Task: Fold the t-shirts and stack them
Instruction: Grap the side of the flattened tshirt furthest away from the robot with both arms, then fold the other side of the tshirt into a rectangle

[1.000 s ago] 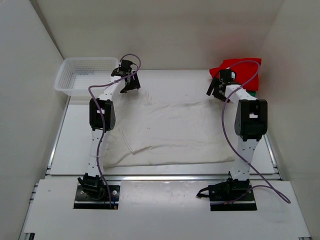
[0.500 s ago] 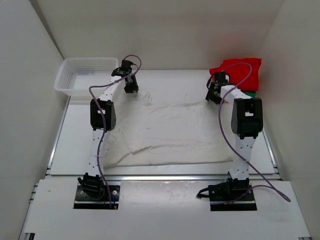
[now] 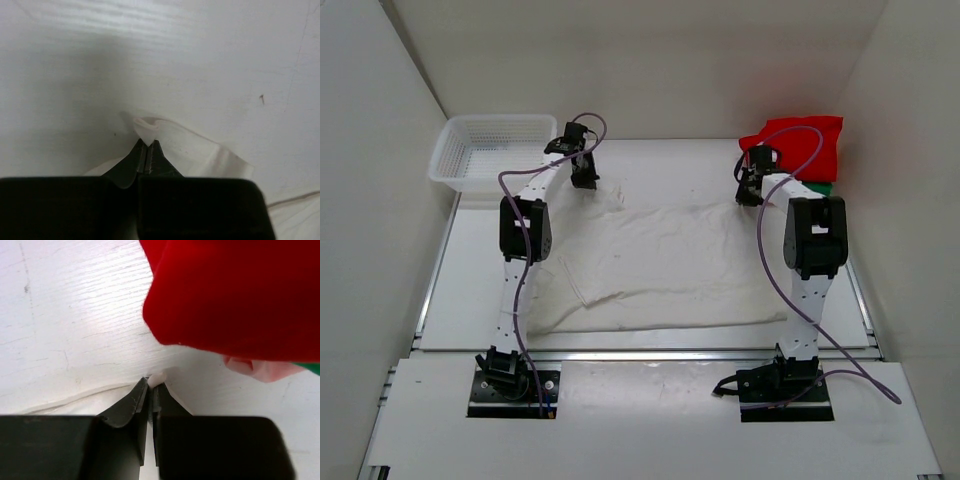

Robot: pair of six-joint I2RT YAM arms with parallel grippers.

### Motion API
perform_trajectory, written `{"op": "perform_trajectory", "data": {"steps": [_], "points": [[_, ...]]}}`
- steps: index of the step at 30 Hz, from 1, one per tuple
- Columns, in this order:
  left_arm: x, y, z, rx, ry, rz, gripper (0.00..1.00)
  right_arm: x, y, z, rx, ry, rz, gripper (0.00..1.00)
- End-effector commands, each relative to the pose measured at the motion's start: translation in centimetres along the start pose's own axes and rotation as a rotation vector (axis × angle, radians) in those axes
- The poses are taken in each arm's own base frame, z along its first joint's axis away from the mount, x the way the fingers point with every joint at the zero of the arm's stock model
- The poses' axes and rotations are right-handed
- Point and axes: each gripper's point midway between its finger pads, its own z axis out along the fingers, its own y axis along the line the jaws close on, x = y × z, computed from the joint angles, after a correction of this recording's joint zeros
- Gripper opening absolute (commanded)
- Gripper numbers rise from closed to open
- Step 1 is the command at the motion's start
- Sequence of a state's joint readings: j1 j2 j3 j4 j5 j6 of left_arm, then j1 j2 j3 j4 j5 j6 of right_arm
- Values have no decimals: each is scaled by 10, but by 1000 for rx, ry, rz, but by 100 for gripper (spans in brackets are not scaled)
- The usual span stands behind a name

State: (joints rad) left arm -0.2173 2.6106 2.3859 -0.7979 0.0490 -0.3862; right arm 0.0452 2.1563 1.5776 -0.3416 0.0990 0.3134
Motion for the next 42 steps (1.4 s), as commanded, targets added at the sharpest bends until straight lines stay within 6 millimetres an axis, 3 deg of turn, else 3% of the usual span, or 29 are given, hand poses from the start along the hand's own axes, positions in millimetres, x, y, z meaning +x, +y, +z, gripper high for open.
{"op": "perform_trajectory", "data": {"steps": [1, 2, 3, 4, 5, 6, 7, 9, 10, 13, 14, 18, 19, 21, 22, 23, 29, 34, 35, 42], "points": [[-25, -15, -58, 70, -79, 18, 0, -48, 8, -30, -93, -157, -8, 0], [-36, -21, -74, 105, -127, 24, 0, -49, 6, -31, -98, -161, -17, 0], [-35, -19, -85, 111, -150, 18, 0, -48, 8, -32, -110, -161, -19, 0], [-16, -8, -81, 99, -116, 7, 0, -52, 9, -37, -120, -172, -20, 0], [-29, -12, -98, 126, -182, 3, 0, -53, 6, -40, -116, -180, -31, 0], [-22, -8, -109, 134, -193, -3, 0, -50, 6, -41, -114, -179, -36, 0], [-8, -2, -105, 130, -169, -11, 0, -51, 11, -47, -156, -181, -33, 0], [-6, 6, -126, 122, -185, -12, 0, -43, 8, -51, -168, -176, -30, 0], [3, 13, -128, 113, -168, -9, 0, -47, 11, -59, -189, -197, -31, 0], [31, 23, -131, 100, -124, -6, 0, -34, 9, -67, -202, -196, -39, 0], [31, 23, -140, 108, -139, -10, 0, -30, 8, -70, -205, -192, -47, 0], [63, 34, -154, 93, -114, -15, 0, -3, 2, -82, -209, -166, -53, 0], [72, 38, -160, 91, -113, -20, 0, -5, 3, -93, -224, -187, -50, 1], [84, 42, -168, 88, -114, -23, 0, 11, -18, -96, -212, -170, -9, 0], [94, 46, -172, 87, -103, -23, 0, 10, -19, -105, -227, -185, -3, 0], [102, 52, -170, 69, -99, -26, 0, 23, -21, -104, -244, -160, 9, 0], [123, 61, -174, 65, -61, -49, 0, 44, -22, -117, -278, -141, 24, 0], [132, 53, -206, 104, -121, -42, 0, 58, -30, -135, -282, -149, 43, 1], [138, 55, -213, 103, -123, -44, 0, 52, -29, -141, -292, -174, 44, 0], [170, 67, -231, 91, -102, -42, 0, 84, -37, -148, -287, -121, 65, 0]]}}
